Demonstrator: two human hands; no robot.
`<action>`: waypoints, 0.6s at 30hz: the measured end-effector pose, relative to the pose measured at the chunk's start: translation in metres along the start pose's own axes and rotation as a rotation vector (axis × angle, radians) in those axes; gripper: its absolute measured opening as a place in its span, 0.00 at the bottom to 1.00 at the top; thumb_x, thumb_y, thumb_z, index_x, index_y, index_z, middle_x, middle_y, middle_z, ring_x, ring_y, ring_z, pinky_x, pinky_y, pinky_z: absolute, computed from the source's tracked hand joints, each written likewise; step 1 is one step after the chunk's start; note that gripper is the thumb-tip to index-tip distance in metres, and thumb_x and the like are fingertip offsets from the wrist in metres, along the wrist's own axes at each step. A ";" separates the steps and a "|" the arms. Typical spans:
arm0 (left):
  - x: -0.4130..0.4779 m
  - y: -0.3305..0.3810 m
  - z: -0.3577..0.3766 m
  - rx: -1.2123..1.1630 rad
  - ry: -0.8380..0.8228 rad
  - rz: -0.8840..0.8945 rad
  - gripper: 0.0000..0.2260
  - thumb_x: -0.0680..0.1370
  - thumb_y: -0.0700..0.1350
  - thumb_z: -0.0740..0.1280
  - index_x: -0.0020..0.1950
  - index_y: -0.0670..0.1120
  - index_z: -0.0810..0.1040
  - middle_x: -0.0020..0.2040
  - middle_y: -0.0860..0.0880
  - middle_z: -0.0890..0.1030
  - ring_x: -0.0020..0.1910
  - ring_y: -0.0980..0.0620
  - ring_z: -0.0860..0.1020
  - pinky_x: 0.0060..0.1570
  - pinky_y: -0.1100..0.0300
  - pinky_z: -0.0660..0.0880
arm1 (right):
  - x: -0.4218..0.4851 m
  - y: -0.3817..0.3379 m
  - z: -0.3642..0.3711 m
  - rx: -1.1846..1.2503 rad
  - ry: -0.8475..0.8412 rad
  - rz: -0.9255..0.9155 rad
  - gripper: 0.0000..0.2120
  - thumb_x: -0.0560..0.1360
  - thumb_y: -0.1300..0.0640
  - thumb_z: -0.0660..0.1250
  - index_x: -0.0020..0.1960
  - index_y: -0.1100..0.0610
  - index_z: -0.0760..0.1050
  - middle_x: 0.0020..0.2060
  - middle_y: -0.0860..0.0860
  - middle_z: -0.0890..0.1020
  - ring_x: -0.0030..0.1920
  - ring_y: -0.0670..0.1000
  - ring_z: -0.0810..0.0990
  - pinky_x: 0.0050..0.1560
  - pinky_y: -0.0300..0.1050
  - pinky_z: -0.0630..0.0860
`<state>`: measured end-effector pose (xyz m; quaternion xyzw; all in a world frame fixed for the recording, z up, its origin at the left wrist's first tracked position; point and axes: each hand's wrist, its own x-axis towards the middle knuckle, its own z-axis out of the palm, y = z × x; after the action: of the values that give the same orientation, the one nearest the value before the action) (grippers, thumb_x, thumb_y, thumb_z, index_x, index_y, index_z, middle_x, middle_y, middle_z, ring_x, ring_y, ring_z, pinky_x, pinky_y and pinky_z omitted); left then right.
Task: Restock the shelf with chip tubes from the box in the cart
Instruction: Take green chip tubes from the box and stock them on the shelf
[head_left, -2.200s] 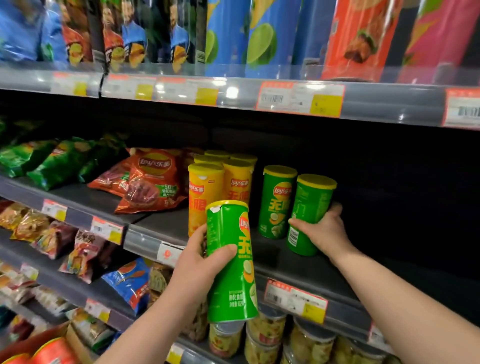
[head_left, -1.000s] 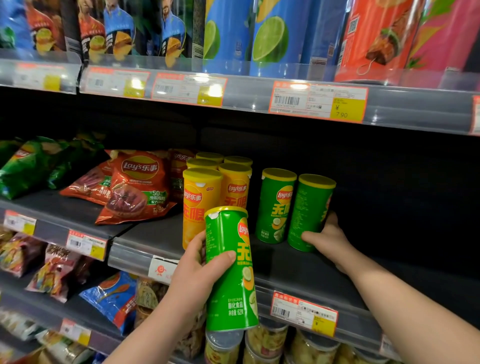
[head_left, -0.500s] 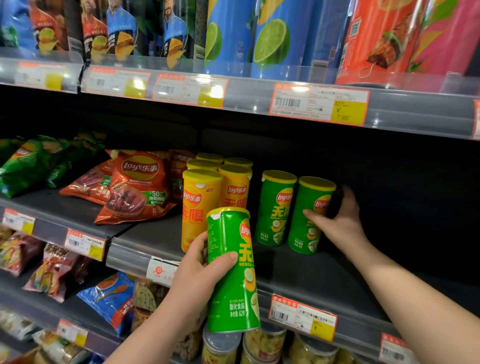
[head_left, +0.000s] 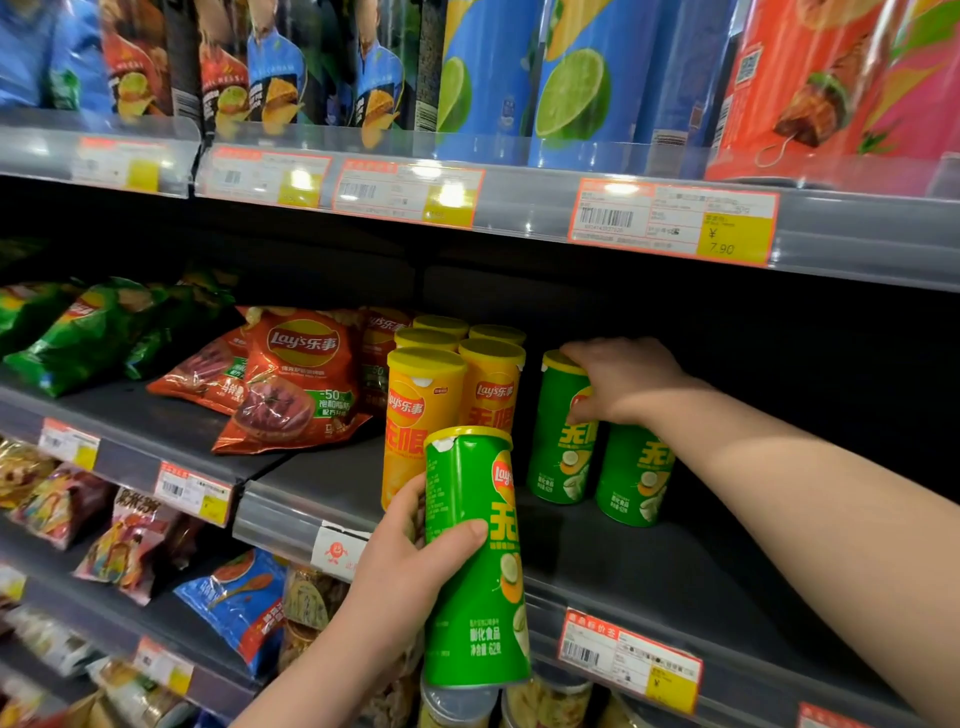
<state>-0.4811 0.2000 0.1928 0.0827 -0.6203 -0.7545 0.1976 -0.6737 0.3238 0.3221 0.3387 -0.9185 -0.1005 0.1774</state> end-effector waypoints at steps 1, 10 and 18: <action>0.000 -0.001 -0.001 0.006 0.000 0.004 0.34 0.54 0.51 0.76 0.60 0.53 0.71 0.53 0.45 0.81 0.43 0.50 0.84 0.34 0.64 0.78 | 0.003 -0.001 0.000 -0.016 0.005 0.001 0.33 0.69 0.42 0.72 0.69 0.50 0.65 0.65 0.51 0.75 0.63 0.54 0.74 0.58 0.47 0.71; 0.000 -0.003 -0.002 0.003 -0.015 0.003 0.43 0.51 0.54 0.75 0.66 0.51 0.69 0.54 0.46 0.81 0.45 0.50 0.84 0.35 0.62 0.79 | 0.020 -0.005 0.005 0.014 -0.010 0.093 0.33 0.68 0.39 0.71 0.68 0.50 0.66 0.62 0.52 0.76 0.60 0.55 0.76 0.53 0.46 0.74; -0.001 -0.004 -0.003 -0.040 0.019 -0.038 0.28 0.61 0.44 0.73 0.60 0.54 0.72 0.52 0.45 0.82 0.41 0.48 0.84 0.33 0.62 0.78 | -0.020 0.057 0.009 0.337 -0.239 0.254 0.51 0.64 0.48 0.78 0.77 0.51 0.51 0.73 0.57 0.63 0.70 0.57 0.66 0.66 0.45 0.68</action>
<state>-0.4798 0.1983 0.1884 0.0975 -0.6016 -0.7696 0.1906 -0.6963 0.3805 0.3264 0.2309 -0.9721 0.0377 0.0195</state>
